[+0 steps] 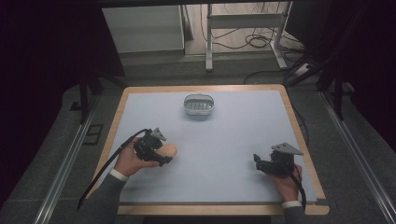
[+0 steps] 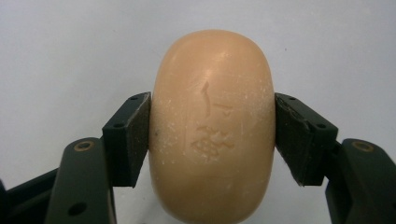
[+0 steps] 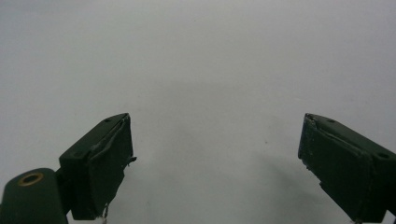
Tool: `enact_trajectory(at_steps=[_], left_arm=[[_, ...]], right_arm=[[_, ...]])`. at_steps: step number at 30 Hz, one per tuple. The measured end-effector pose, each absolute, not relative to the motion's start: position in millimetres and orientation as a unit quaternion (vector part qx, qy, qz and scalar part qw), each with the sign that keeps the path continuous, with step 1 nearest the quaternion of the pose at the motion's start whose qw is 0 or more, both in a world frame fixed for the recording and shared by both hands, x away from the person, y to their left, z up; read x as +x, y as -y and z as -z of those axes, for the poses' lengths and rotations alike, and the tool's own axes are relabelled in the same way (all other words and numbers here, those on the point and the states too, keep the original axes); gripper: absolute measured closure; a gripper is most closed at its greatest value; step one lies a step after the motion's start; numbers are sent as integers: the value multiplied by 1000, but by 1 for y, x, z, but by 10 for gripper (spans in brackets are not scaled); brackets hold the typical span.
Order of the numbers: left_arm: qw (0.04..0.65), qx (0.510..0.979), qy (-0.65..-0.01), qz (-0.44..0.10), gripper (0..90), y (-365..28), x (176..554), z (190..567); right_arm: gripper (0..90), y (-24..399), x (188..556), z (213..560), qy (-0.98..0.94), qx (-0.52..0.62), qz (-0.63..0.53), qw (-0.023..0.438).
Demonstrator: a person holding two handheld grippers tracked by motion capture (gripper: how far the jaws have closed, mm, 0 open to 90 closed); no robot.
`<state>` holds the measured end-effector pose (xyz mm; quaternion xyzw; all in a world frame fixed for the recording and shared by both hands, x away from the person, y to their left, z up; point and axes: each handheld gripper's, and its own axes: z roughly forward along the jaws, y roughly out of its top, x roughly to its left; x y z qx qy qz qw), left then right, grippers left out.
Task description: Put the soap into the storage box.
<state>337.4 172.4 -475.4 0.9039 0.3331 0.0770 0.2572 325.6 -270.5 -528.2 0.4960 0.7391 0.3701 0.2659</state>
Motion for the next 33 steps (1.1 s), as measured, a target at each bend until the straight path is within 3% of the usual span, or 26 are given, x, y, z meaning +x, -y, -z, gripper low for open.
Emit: enact_trajectory(at_steps=[33], left_arm=[[268,897,-339,-93,329,-161,384,450]], right_arm=[[101,271,326,528,-737,497,-373,264]])
